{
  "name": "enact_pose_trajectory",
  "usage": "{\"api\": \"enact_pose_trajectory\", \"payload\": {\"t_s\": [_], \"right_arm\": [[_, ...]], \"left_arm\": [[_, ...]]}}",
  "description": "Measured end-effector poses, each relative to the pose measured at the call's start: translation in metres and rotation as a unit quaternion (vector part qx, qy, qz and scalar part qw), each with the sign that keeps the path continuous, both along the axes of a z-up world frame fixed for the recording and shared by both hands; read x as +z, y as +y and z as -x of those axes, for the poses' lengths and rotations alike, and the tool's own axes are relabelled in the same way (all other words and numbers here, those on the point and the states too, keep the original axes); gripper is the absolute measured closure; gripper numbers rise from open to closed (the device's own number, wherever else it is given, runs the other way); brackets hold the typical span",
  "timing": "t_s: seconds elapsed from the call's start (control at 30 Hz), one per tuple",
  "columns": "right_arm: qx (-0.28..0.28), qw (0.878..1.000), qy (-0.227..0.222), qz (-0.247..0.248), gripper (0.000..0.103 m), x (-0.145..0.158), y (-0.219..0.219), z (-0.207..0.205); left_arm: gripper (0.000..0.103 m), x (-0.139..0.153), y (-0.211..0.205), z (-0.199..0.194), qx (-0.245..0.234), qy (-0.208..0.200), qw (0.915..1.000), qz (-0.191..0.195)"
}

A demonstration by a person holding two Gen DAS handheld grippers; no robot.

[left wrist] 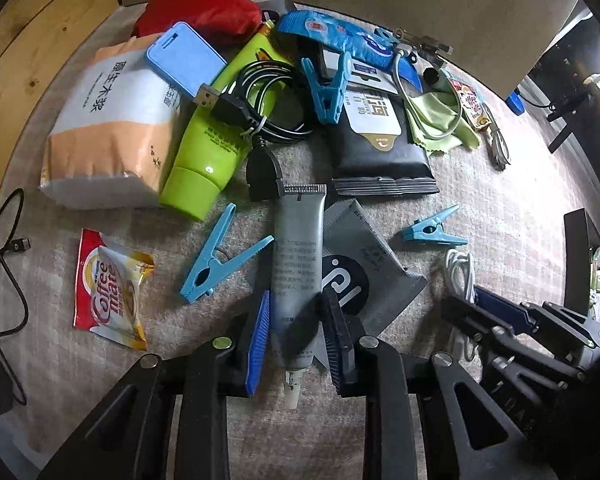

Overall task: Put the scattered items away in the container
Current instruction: 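Grasp the grey tube with the left tool while the right grasps the white cable, then carry the tube and cable to the tray and release both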

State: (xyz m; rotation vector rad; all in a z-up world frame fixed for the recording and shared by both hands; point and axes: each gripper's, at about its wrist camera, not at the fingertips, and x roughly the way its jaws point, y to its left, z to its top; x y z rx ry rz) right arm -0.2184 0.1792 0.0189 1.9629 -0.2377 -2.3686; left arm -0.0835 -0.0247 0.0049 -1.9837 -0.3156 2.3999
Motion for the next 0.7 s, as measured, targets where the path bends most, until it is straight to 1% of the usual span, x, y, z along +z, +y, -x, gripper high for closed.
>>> {"api": "enact_pose_trajectory", "payload": {"t_s": [0.03,0.13,0.23,0.4,0.53,0.63,0.7], "right_arm": [[-0.003,1.000,-0.001,0.007,0.083,0.000,0.002,-0.001],[-0.011,1.000,0.001,0.021,0.084,0.000,0.011,-0.006],[-0.018,0.999,0.010,0.025,0.084,0.003,0.018,-0.011],[-0.022,0.999,0.024,0.031,0.084,0.016,0.031,-0.022],[-0.027,0.999,0.034,0.032,0.084,0.027,0.042,-0.029],[-0.035,0.998,0.042,0.030,0.084,0.037,0.045,-0.038],[-0.042,0.998,0.048,0.027,0.084,0.042,0.055,-0.044]], "left_arm": [[0.079,0.000,-0.001,-0.001,0.002,0.000,1.0000,-0.002],[0.079,0.000,-0.003,-0.009,0.010,-0.002,0.9999,-0.011],[0.079,0.002,-0.008,-0.020,0.015,0.001,0.9999,-0.006],[0.079,0.016,-0.001,-0.034,0.015,0.015,0.9998,-0.003],[0.079,0.032,0.015,-0.040,0.008,0.029,0.9995,-0.007],[0.079,0.044,0.037,-0.045,-0.002,0.038,0.9993,-0.008],[0.079,0.048,0.056,-0.040,-0.010,0.042,0.9990,-0.010]]}}
